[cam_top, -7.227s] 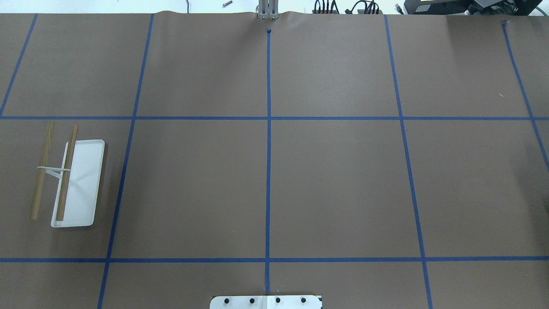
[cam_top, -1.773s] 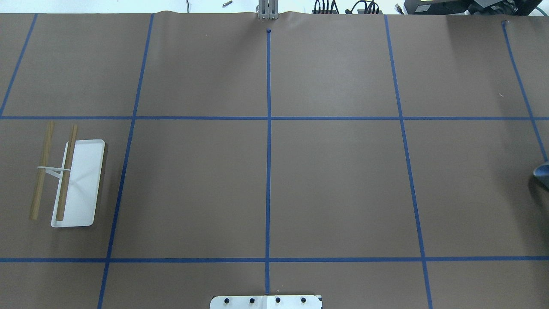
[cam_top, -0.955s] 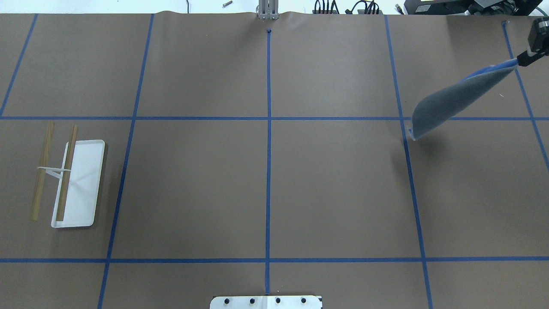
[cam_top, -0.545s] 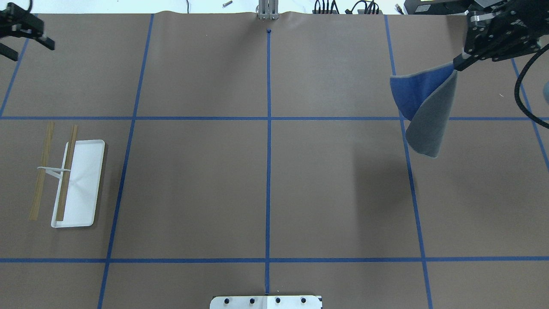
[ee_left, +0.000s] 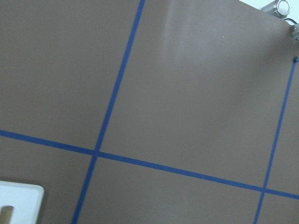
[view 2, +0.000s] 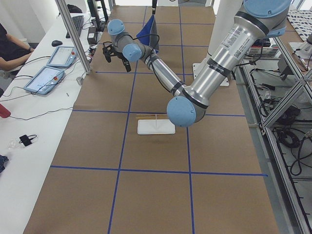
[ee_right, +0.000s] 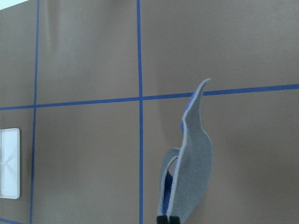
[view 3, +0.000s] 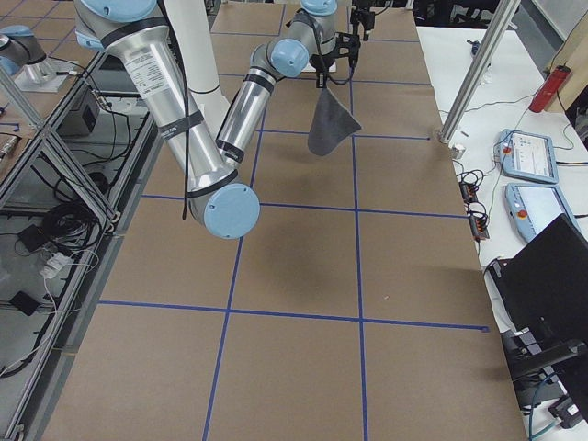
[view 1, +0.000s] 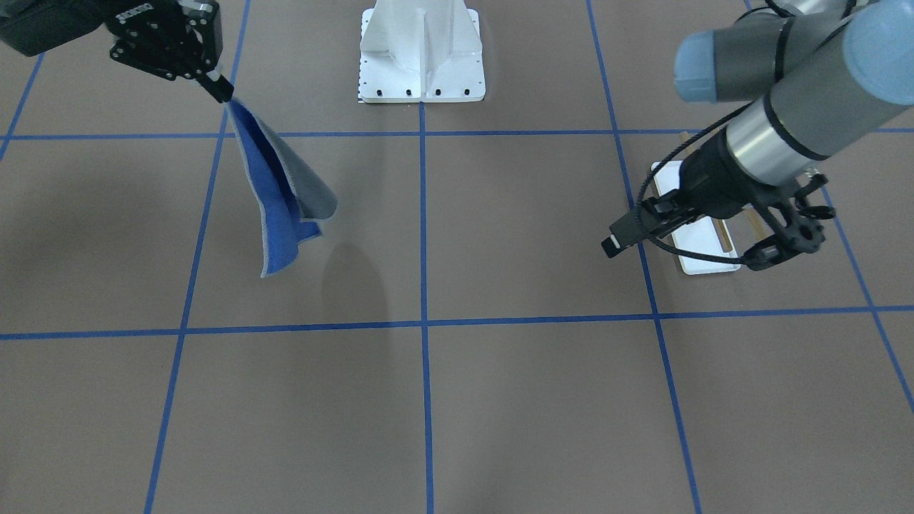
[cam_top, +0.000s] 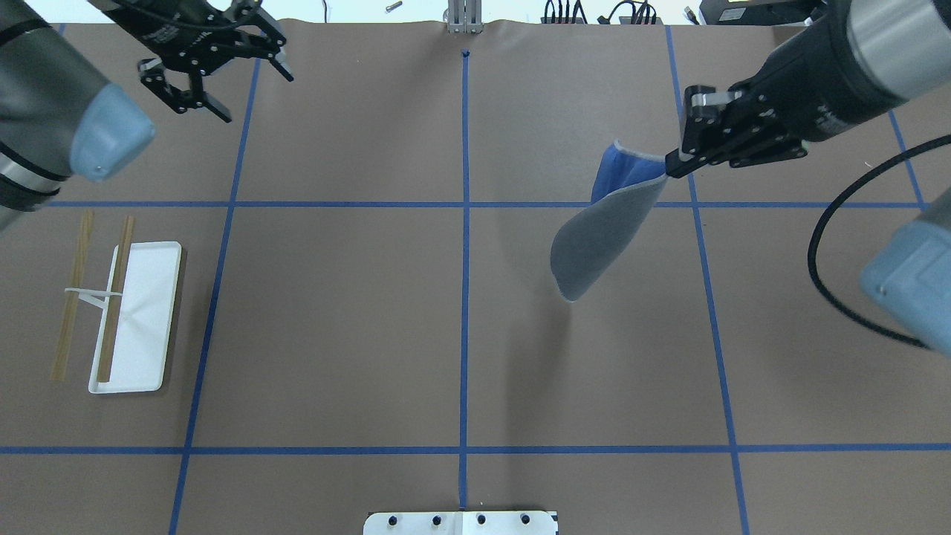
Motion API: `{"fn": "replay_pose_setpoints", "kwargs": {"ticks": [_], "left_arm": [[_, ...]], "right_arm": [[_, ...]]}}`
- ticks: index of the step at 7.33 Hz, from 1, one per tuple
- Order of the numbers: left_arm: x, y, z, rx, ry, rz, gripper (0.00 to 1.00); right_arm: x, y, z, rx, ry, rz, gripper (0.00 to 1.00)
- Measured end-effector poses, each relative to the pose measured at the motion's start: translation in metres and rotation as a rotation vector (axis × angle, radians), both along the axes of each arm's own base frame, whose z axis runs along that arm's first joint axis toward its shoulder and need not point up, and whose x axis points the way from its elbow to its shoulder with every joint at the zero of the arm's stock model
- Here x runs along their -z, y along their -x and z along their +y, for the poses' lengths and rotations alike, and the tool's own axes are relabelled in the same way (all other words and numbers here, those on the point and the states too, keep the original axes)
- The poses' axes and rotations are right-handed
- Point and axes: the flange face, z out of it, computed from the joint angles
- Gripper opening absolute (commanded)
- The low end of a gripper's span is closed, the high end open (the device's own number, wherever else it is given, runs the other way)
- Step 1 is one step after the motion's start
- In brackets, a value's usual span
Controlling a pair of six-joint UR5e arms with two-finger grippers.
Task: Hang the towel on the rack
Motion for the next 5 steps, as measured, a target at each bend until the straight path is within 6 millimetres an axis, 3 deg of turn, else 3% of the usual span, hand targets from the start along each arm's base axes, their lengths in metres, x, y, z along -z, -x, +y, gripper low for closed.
{"fn": "replay_pose_setpoints", "kwargs": {"ticks": [2,5], "left_arm": [[0.05,-0.05,0.018,0.021,0.064,0.029,0.97],[0.105,-0.114,0.046,0.01,0.069,0.07,0.97]], "right_arm": [[0.015,0.031,0.033,0.01,-0.092,0.004,0.0],[0.052,0.077,0.066,0.036,-0.238,-0.014,0.0]]}}
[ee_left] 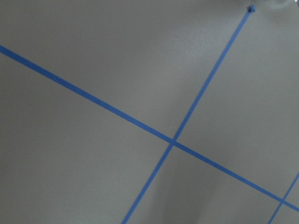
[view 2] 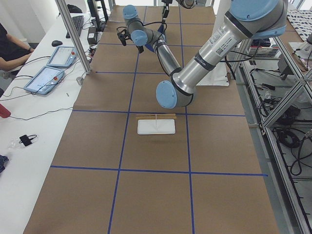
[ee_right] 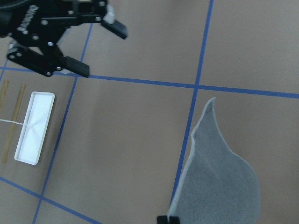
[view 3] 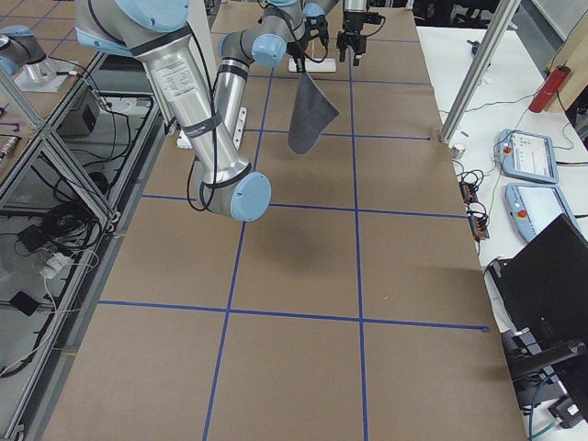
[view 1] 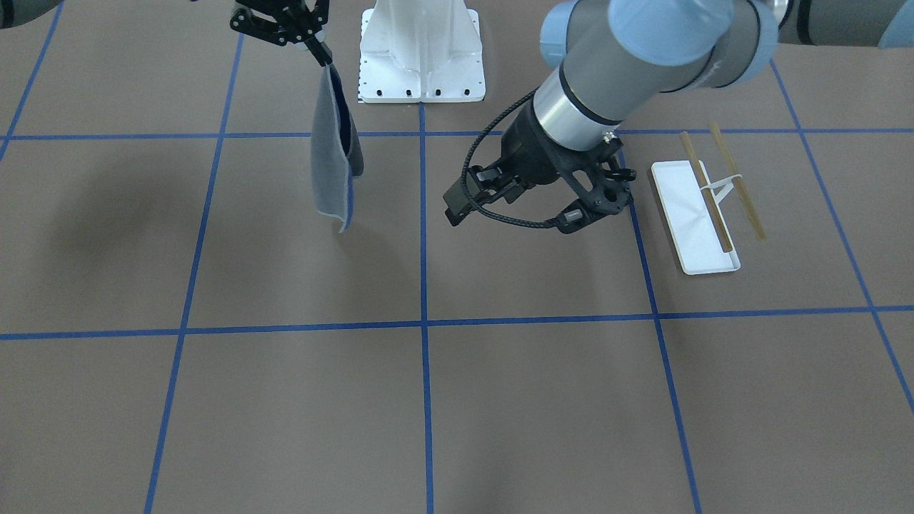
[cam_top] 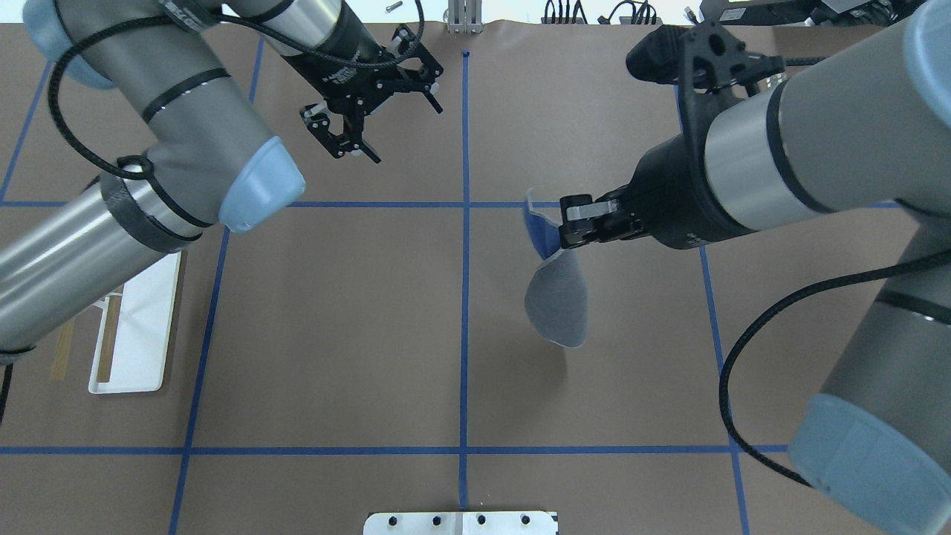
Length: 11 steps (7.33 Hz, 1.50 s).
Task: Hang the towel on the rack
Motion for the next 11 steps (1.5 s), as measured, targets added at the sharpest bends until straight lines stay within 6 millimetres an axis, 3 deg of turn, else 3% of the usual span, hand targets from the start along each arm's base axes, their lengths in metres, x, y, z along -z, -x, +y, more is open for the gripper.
{"fn": "replay_pose_setpoints", "kwargs": {"ticks": [2,4,8,11], "left_arm": [[0.013,-0.044,0.015,-0.004,-0.017,0.017,0.97],[0.009,-0.065,0.019,-0.007,-0.011,0.037,0.97],[0.007,-0.068,0.018,-0.006,-0.007,0.033,0.97],[0.004,-0.068,0.018,-0.005,-0.001,0.028,0.97]], "right_arm": [[0.012,0.024,0.017,0.035,-0.124,0.012,0.0],[0.019,0.032,0.023,0.038,-0.161,0.013,0.0],[0.012,0.032,0.02,0.022,-0.159,0.034,0.0],[0.002,0.021,0.003,-0.033,-0.149,0.071,0.0]]}}
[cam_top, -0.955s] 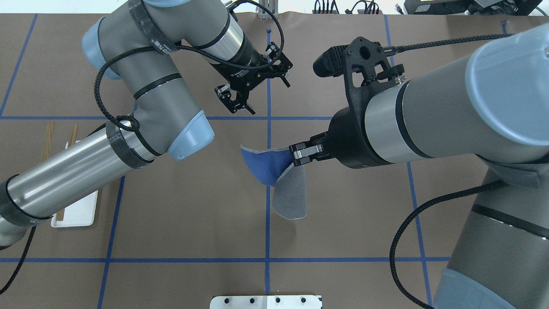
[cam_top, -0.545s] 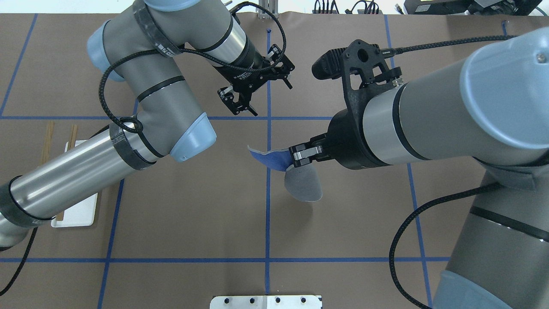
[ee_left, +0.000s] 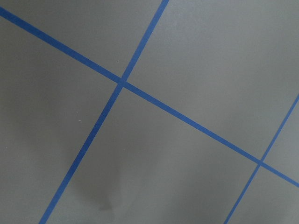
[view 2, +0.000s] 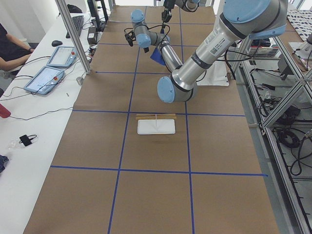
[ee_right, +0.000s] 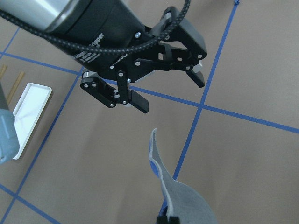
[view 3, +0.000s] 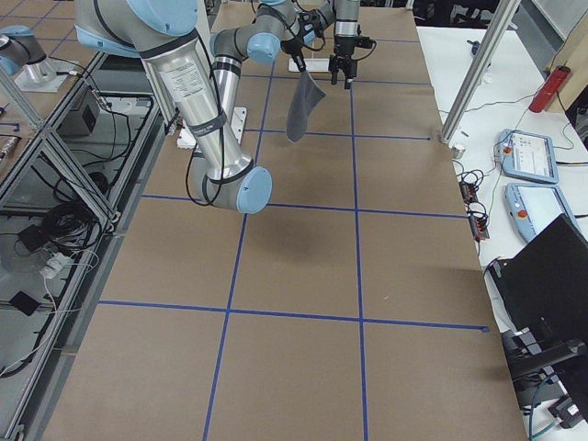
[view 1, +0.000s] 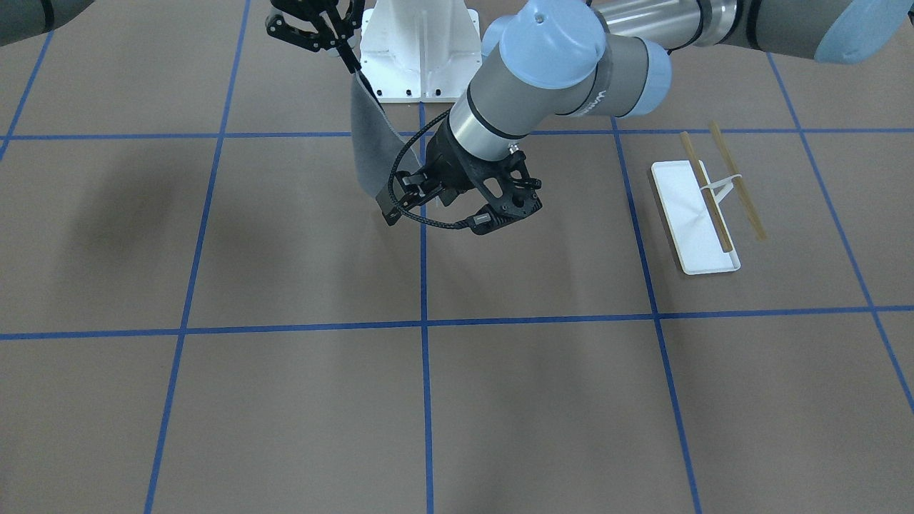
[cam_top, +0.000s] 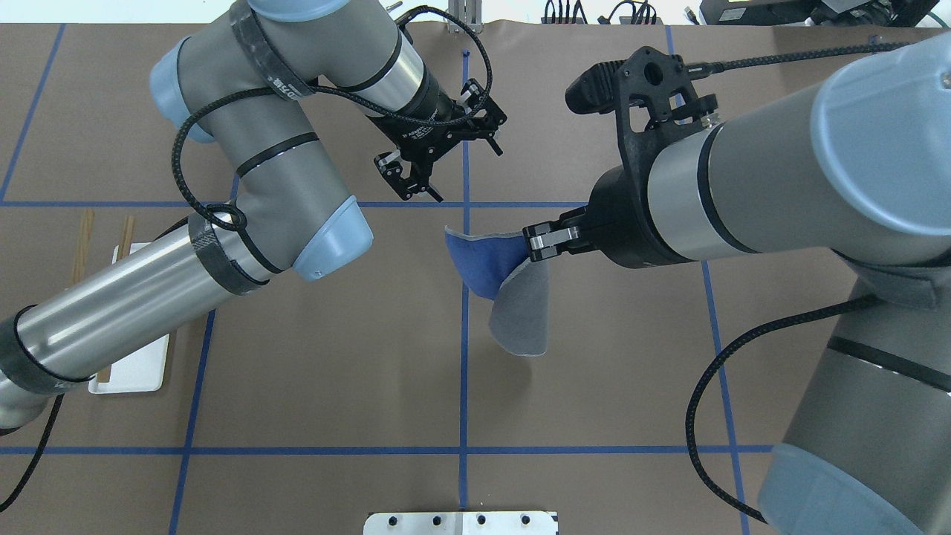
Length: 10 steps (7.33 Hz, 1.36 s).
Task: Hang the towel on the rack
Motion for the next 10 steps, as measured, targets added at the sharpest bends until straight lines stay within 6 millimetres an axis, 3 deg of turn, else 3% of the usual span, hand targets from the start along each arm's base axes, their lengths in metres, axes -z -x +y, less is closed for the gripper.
{"fn": "replay_pose_setpoints", "kwargs": {"ticks": [4,7,9,10], "left_arm": [[-0.003,-0.005,0.001,-0.004,0.01,-0.006,0.97],[-0.009,-0.027,0.017,-0.009,0.003,-0.023,0.97],[-0.014,-0.033,0.022,-0.012,0.002,-0.03,0.92],[-0.015,-0.034,0.022,-0.013,0.002,-0.031,0.84]], "right_arm": [[0.0,-0.004,-0.01,-0.047,-0.009,0.011,0.0],[0.01,0.001,-0.018,-0.074,-0.023,0.01,0.0],[0.01,0.002,-0.021,-0.081,-0.023,0.013,0.0],[0.01,0.002,-0.021,-0.082,-0.022,0.014,0.0]]}}
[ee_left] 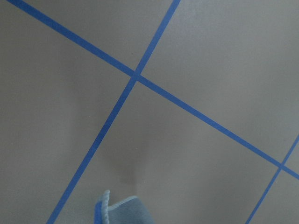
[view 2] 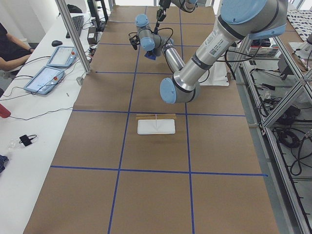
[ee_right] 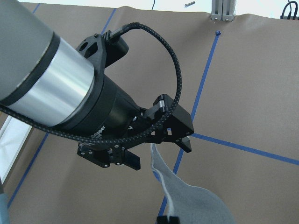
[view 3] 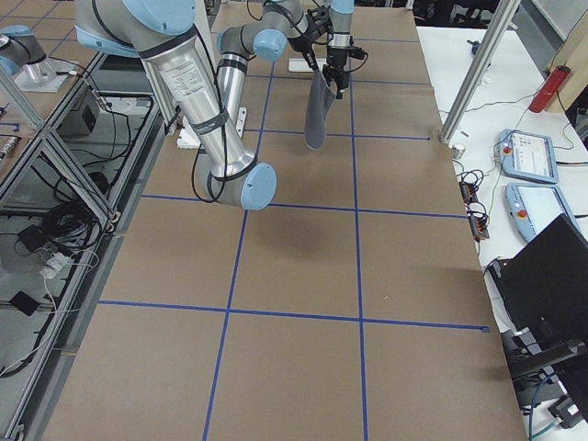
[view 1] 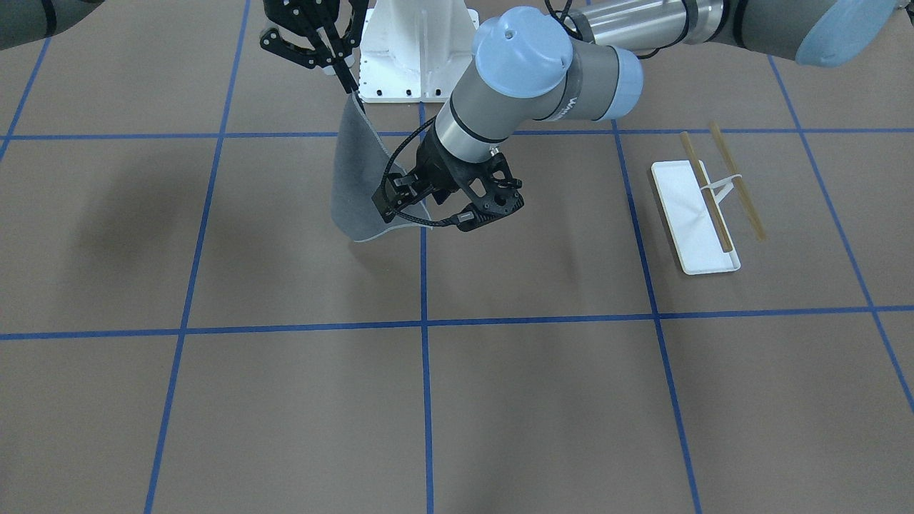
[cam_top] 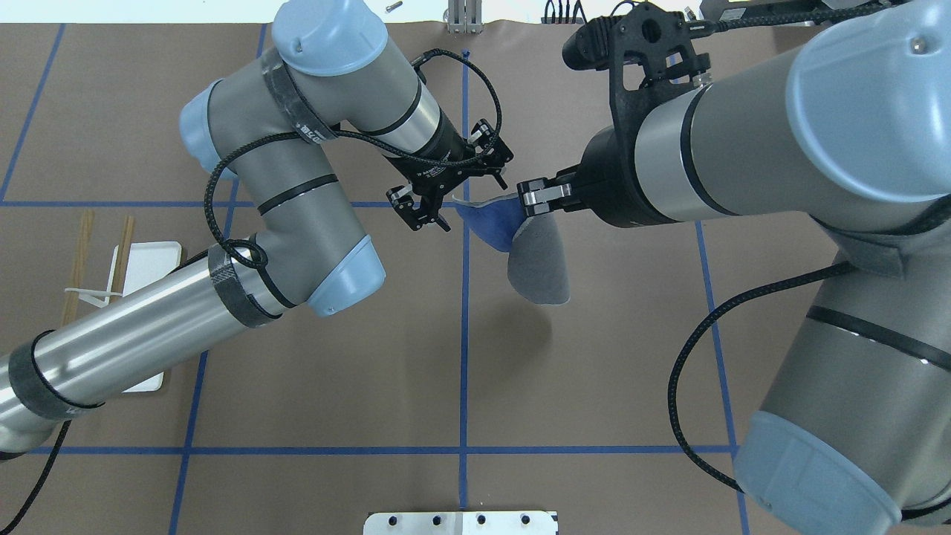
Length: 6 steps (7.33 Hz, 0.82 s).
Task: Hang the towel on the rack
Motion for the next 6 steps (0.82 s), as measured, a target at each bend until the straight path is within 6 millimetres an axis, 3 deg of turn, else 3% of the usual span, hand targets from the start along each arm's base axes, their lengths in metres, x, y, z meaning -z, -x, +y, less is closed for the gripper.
{"fn": "replay_pose_setpoints", "kwargs": {"ticks": [1,2,6], "left_arm": [[-0.0001,-0.0003,0.0005,-0.001,-0.001,0.0,0.35],[0.0002,-0.0002,0.001,-0.002,0.0,0.001,0.0],[0.0025,0.0017,0.0021,-0.001,-0.003,0.007,0.0]], "right_arm": [[-0.0001,-0.0003,-0.0003,-0.001,0.0,0.0,0.0],[0.0001,-0.0006,-0.0004,-0.002,0.0,0.0,0.0],[-0.0008,-0.0038,0.002,0.001,-0.001,-0.004,0.0]]}}
